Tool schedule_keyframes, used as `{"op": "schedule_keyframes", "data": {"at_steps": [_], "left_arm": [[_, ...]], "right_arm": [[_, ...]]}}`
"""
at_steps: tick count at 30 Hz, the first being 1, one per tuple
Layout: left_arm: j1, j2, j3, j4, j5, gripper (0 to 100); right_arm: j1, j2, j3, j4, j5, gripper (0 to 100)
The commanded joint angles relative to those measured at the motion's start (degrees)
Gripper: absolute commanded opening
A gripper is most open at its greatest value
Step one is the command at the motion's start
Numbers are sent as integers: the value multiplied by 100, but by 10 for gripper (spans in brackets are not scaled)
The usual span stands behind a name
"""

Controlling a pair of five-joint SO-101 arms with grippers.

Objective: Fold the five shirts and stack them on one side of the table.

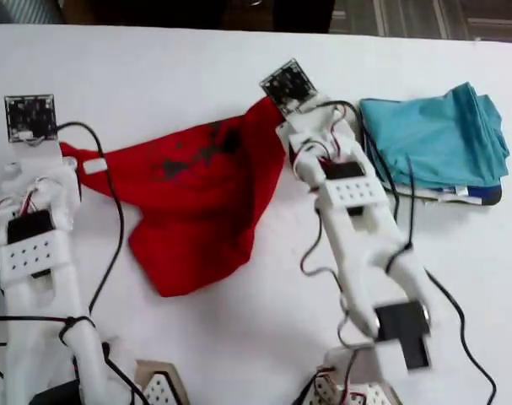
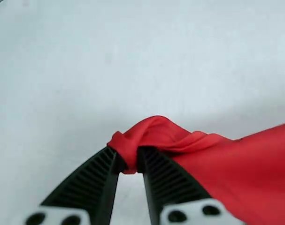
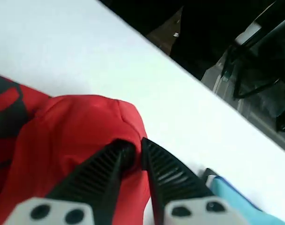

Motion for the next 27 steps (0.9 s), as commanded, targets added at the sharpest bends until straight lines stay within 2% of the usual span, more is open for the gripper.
{"op": "schedule_keyframes", "data": {"at_steps": [1, 6, 12, 19, 27], "left_arm": [[0, -97, 4, -246, -18, 26], [0, -97, 4, -246, -18, 26], [-9, -105, 4, -229, -26, 26], [-9, -97, -4, -264, -18, 26], [-202, -97, -40, 316, -9, 26]], "right_arm": [[145, 57, -659, 637, -132, 93], [462, -259, -1389, 1727, -1547, 191], [374, -998, -1785, 3336, -1644, 191], [-743, -1815, -1688, 4892, -1644, 190], [-2510, -2281, 35, 4831, -1644, 190]]}}
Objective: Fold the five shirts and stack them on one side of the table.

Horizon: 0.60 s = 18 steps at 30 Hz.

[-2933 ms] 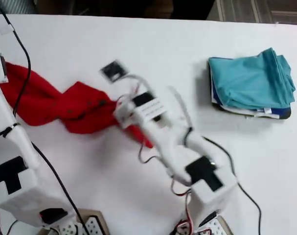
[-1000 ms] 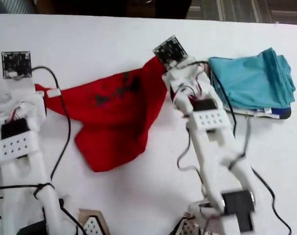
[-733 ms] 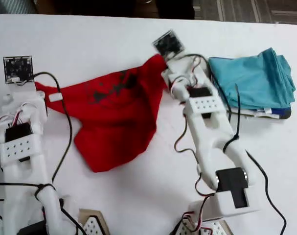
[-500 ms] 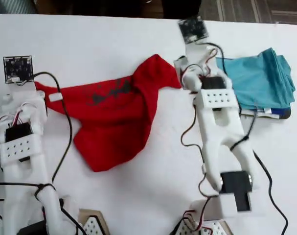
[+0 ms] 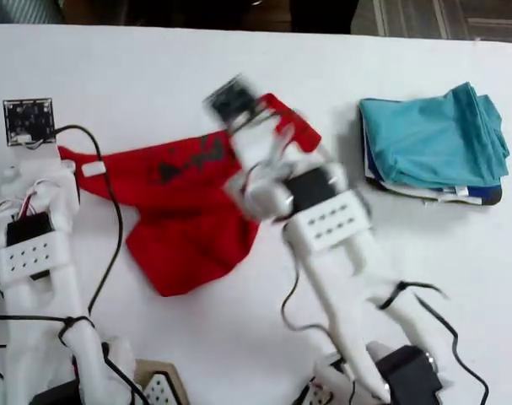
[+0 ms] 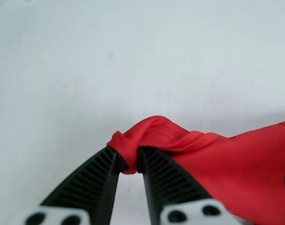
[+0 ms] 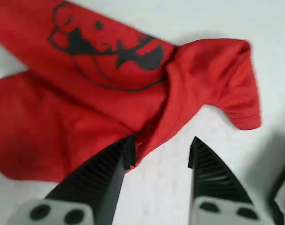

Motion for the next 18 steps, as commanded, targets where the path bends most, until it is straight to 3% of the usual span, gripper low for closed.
{"op": "schedule_keyframes", "data": {"at_steps": [1, 13, 18], "left_arm": [[-149, -97, -75, 193, 0, 26], [-501, -97, -75, 220, -26, 26], [-510, -114, -75, 536, 9, 26]], "right_arm": [[-787, -374, 677, -224, -53, 190], [-2457, -338, 1609, -901, -114, 191], [-2571, -268, 1609, -1218, -862, 193]]}}
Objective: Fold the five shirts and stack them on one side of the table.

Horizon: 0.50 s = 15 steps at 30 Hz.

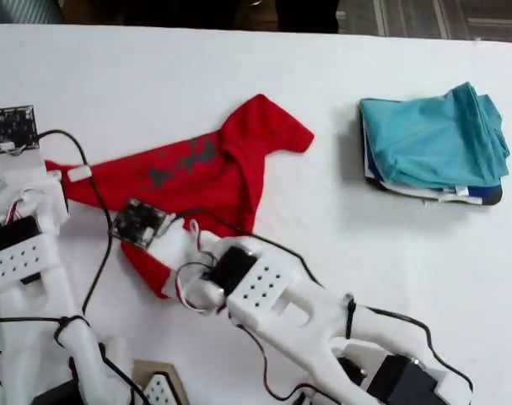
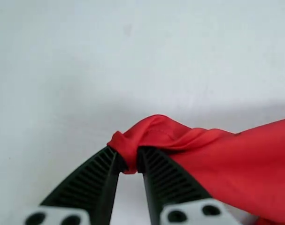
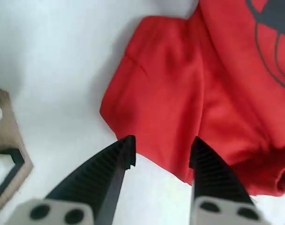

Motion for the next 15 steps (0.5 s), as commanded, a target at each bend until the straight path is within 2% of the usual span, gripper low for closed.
{"op": "schedule_keyframes", "data": {"at_steps": [1, 3, 8, 15], "left_arm": [[-70, -114, -75, 202, 18, 26], [-149, -114, -75, 316, 273, 26], [-519, -105, -119, 352, 1600, 27], [-510, -97, -523, 642, 1644, 27]], "right_arm": [[-31, -136, -26, -312, -536, 193], [4, -48, -26, -400, -853, 193], [-4, 136, -44, -488, -1301, 193], [-409, 549, -35, -804, -1415, 193]]}}
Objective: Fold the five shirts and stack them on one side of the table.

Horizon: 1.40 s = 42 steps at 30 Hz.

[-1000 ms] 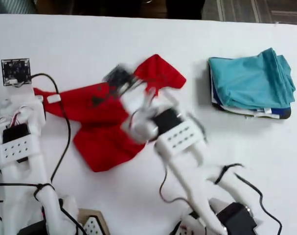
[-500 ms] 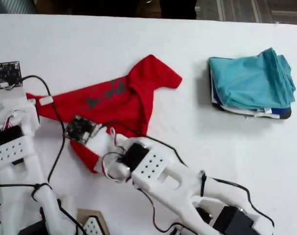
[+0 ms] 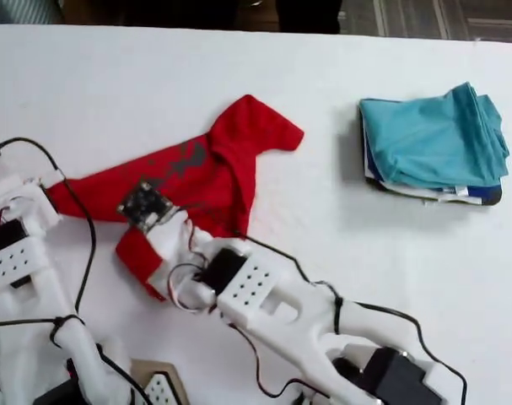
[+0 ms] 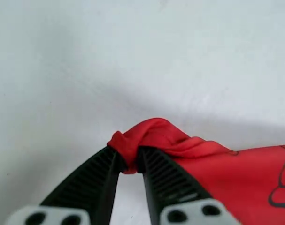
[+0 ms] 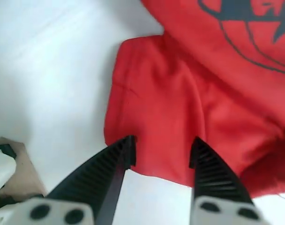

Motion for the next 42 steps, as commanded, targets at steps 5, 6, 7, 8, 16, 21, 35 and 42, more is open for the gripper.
{"op": "schedule_keyframes", "data": {"at_steps": [5, 6, 7, 8, 16, 21, 35, 42], "left_arm": [[-62, -97, -409, 62, 44, 27], [-62, -97, -409, 62, 44, 27], [-62, -97, -400, 62, 44, 27], [-70, -97, -400, 62, 44, 27], [-79, -97, -382, 62, 44, 27], [-88, -97, -391, 62, 44, 27], [-88, -97, -365, 62, 44, 27], [44, -105, -611, 800, 35, 27]], "right_arm": [[-769, 523, -35, -127, -44, 193], [-804, 602, -44, -127, -44, 193], [-813, 673, -44, -127, -44, 193], [-813, 752, -44, -127, -44, 193], [-593, 1622, -70, -690, -44, 193], [-277, 1684, -229, -769, 9, 174], [804, 971, -255, -207, 853, 19], [1666, -796, -255, 514, 1354, 19]]}}
